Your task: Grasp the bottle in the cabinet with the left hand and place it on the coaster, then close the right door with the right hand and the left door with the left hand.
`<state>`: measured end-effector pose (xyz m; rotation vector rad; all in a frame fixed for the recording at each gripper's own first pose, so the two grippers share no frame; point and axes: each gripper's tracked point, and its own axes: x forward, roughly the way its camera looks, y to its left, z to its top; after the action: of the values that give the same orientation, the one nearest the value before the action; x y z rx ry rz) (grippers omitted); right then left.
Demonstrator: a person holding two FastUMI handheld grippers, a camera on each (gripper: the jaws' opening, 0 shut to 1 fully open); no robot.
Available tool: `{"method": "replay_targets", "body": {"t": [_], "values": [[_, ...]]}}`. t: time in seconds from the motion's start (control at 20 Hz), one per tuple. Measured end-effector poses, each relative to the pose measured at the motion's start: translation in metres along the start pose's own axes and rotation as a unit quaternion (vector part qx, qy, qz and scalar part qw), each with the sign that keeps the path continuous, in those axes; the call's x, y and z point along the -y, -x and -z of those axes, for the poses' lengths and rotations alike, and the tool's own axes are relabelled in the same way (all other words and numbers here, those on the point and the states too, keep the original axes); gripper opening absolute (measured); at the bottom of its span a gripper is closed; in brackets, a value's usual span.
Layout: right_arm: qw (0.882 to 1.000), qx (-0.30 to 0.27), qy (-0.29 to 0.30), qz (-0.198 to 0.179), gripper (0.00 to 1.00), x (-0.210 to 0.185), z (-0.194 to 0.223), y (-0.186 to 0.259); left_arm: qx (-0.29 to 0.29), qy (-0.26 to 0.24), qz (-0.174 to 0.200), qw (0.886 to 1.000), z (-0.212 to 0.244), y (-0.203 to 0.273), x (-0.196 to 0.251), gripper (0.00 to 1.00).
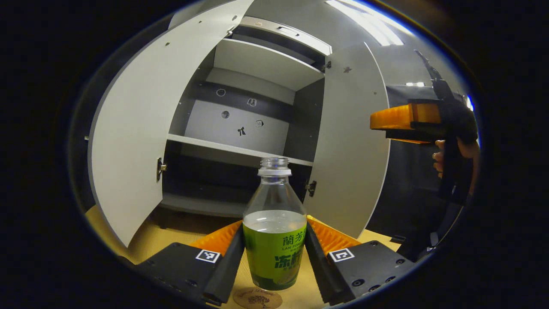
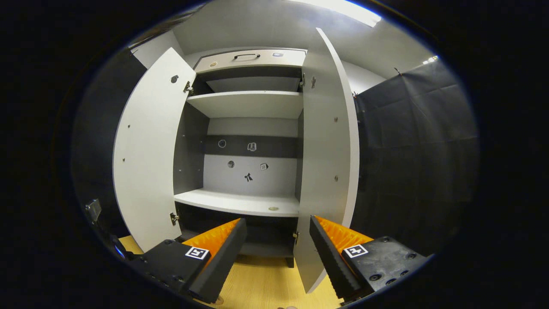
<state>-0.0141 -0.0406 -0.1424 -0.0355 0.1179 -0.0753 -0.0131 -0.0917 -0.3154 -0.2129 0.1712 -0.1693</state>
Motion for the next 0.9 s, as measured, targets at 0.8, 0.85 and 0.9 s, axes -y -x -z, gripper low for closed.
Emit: {"method": "replay_targets", "body": {"t": [0.8, 0.85, 0.9], "values": [[0.997, -0.045, 0.015, -0.057, 0.98, -0.015, 0.06, 0.03, 0.001, -0.065, -0.061, 0.996, 0.079, 0.021, -0.01, 0.77], [0.997, -0.047, 0.016, -0.057, 0.98, -0.013, 0.062, 0.029, 0.005, -0.062, -0.062, 0.996, 0.078, 0.021, -0.01, 0.77], [0.997, -0.05, 0.016, -0.058, 0.98, -0.013, 0.065, 0.028, 0.008, -0.061, -0.063, 0.996, 0.078, 0.022, -0.01, 0.78]]}}
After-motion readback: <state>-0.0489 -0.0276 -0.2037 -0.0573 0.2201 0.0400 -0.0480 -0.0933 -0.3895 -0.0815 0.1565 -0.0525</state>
